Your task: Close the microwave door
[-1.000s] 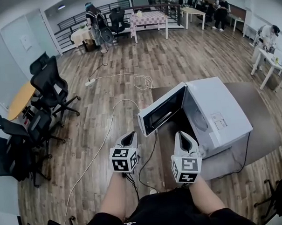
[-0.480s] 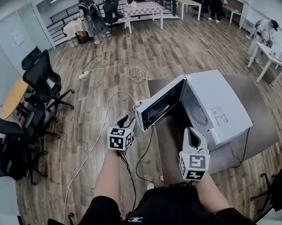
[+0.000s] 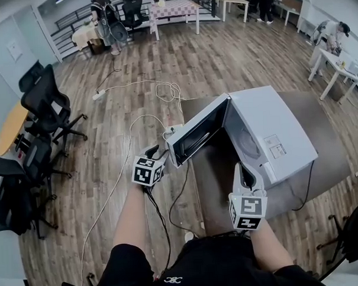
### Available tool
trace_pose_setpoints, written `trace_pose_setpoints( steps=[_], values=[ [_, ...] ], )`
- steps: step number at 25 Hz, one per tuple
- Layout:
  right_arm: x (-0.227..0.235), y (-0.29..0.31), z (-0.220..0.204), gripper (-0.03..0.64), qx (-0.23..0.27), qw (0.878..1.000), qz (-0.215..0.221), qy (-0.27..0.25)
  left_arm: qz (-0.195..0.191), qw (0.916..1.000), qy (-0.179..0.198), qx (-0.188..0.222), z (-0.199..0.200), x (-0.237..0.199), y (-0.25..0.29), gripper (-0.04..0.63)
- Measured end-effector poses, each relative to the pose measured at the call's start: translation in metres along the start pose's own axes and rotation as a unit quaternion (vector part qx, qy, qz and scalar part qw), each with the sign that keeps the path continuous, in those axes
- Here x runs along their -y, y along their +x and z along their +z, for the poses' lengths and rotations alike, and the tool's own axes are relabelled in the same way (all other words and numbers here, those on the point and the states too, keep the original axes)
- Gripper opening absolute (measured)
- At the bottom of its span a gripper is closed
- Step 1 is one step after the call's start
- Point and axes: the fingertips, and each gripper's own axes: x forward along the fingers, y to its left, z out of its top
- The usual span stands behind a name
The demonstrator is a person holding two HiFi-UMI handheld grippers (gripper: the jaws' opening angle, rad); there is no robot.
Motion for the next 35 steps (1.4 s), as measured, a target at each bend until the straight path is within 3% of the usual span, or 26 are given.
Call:
trace_pose_setpoints(
  steps=[8, 19, 24, 29, 35],
  values=[
    [0.012, 0.005, 0.001, 0.009, -0.001, 1.000, -0.010, 0.003, -0.032, 0.9993, 0.016, -0.011, 0.003, -0.001, 0.008, 0.197],
    [0.012, 0.009, -0.001, 0.009, -0.003, 1.000, -0.009, 0.004, -0.038, 0.9988, 0.027, -0.017, 0.004, -0.002, 0.011, 0.167],
    [0.013, 0.012, -0.003, 0.009, -0.003, 1.000, -0.008, 0.003, -0.071, 0.9967, 0.036, -0.015, 0.002, 0.014, 0.009, 0.166],
    [0.013, 0.011, -0.004, 0.009, -0.005, 1.000, -0.007, 0.005, -0.129, 0.9888, 0.075, -0.013, 0.001, 0.047, 0.004, 0.166],
    [0.015, 0.009, -0.004, 0.009, -0.005, 1.000, -0.007, 0.007, -0.202, 0.9712, 0.125, -0.023, 0.001, 0.105, 0.002, 0.193]
  ],
)
